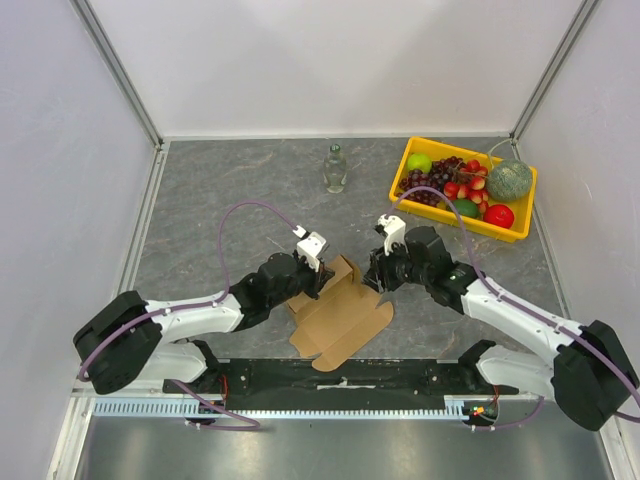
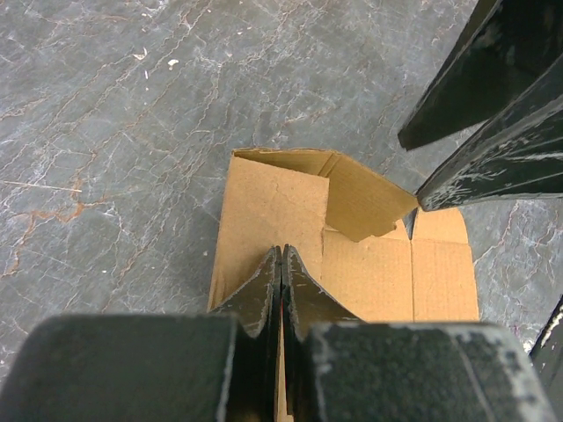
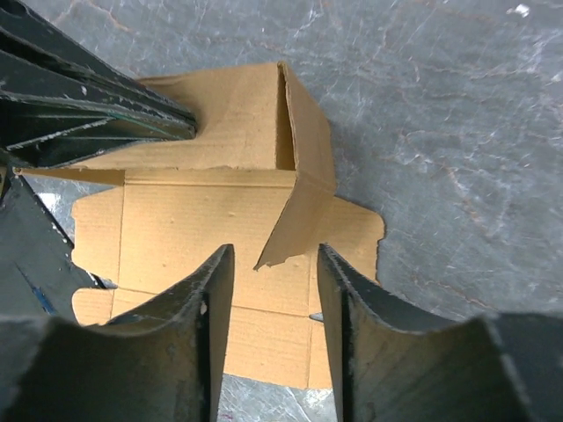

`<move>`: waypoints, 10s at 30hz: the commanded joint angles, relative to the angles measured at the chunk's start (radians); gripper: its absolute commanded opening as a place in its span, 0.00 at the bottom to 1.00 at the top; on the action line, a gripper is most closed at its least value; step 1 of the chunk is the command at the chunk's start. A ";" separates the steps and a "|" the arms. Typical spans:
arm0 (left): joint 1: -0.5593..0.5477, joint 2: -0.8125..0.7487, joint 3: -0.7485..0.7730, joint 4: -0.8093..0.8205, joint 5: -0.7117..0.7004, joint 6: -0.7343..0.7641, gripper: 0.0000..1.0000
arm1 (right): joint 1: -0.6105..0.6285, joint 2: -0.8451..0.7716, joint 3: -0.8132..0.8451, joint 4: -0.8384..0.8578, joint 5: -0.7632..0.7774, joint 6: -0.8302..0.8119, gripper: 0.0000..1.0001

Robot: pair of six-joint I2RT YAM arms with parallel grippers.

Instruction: Fold the paper box

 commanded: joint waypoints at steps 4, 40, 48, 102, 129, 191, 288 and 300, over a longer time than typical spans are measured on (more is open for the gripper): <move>0.000 -0.016 -0.006 -0.017 0.006 0.045 0.02 | -0.003 -0.068 0.086 -0.008 0.222 0.022 0.55; 0.002 -0.113 0.098 -0.129 -0.078 0.088 0.02 | -0.028 0.267 0.063 0.130 0.046 -0.179 0.57; 0.047 -0.079 0.086 -0.150 -0.146 0.089 0.03 | -0.028 0.273 0.062 0.136 0.017 -0.190 0.55; 0.156 0.301 0.293 -0.206 0.165 0.092 0.20 | -0.026 0.291 -0.153 0.608 -0.132 -0.161 0.52; 0.196 0.398 0.351 -0.201 0.325 0.086 0.18 | -0.005 0.374 -0.241 0.966 -0.167 -0.130 0.46; 0.207 0.386 0.310 -0.195 0.455 0.066 0.13 | 0.172 0.557 -0.276 1.325 0.307 -0.107 0.25; -0.456 0.355 0.585 -0.980 -0.838 -0.029 0.35 | 0.180 -0.874 -0.205 -0.404 0.724 0.534 0.64; -0.195 0.121 0.361 -0.697 -0.499 -0.029 0.23 | 0.180 -0.899 -0.116 -0.497 0.695 0.549 0.64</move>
